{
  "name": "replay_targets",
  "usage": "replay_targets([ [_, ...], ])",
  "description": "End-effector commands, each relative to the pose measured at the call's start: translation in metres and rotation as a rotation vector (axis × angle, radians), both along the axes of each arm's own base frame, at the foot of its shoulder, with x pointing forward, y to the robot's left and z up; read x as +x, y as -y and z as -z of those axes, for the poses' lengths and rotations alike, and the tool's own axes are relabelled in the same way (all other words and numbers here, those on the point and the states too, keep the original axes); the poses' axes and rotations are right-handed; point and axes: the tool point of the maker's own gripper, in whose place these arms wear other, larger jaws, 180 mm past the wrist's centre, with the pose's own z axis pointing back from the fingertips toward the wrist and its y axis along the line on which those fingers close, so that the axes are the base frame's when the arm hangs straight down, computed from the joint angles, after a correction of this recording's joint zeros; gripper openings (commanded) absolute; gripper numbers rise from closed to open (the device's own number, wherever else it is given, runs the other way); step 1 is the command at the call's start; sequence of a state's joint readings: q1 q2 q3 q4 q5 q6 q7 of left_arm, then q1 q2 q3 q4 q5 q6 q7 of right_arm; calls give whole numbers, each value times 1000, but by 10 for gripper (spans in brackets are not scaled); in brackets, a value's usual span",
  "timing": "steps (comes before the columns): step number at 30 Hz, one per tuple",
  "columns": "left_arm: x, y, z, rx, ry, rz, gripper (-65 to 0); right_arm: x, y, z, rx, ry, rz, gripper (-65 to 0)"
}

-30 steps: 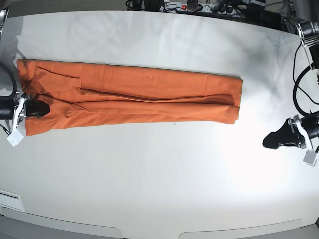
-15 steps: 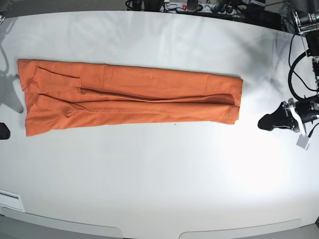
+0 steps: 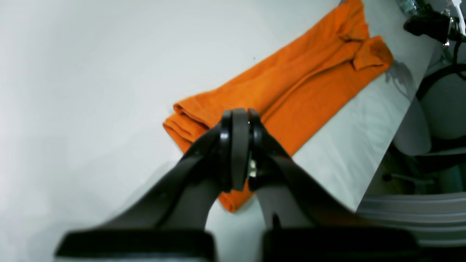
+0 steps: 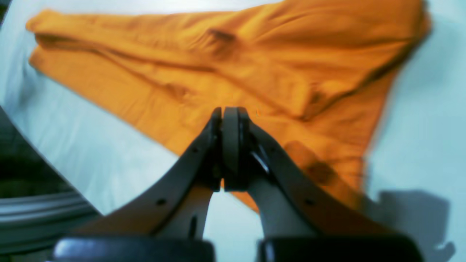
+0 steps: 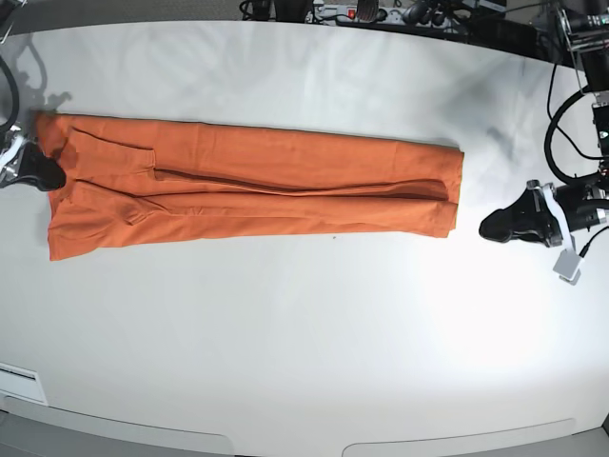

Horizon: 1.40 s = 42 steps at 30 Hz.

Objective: Fold the T-shirt properly
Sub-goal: 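Move both grippers to the strip's ends and grasp them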

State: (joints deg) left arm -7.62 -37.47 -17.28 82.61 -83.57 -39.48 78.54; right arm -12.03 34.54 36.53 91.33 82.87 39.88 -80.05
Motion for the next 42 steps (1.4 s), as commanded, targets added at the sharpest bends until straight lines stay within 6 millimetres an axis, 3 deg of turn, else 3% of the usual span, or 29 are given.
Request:
replay_targets([
  [1,5,-4,-18,-2,57,0,-650,11,-2,-25,-12,97,-11,-650],
  [5,4,-10,-19,-25,67,-40,-650,18,5,-23,-208,180,53,-650],
  [9,4,-24,-25,-34,77,-96,-650,24,7,-15,-283,215,86,-650],
  [15,2,-31,-25,-43,79,-128,-650,26,-20,13,-279,174,24,-650],
  [18,2,-36,-13,5,62,-156,-636,24,-30,19,-268,159,-7,-650],
  [21,-6,-38,1,-2,-4,-183,-338,17,-30,25,-274,130,-16,-650],
  [23,-12,-39,10,-20,-53,-210,-214,14,-30,28,-274,120,-18,-650],
  [33,-17,-24,56,-45,-162,-332,-205,11,-30,30,-275,112,-19,-650],
  [42,-16,-13,73,-62,-194,-377,-207,12,-30,29,-275,113,-19,-650],
])
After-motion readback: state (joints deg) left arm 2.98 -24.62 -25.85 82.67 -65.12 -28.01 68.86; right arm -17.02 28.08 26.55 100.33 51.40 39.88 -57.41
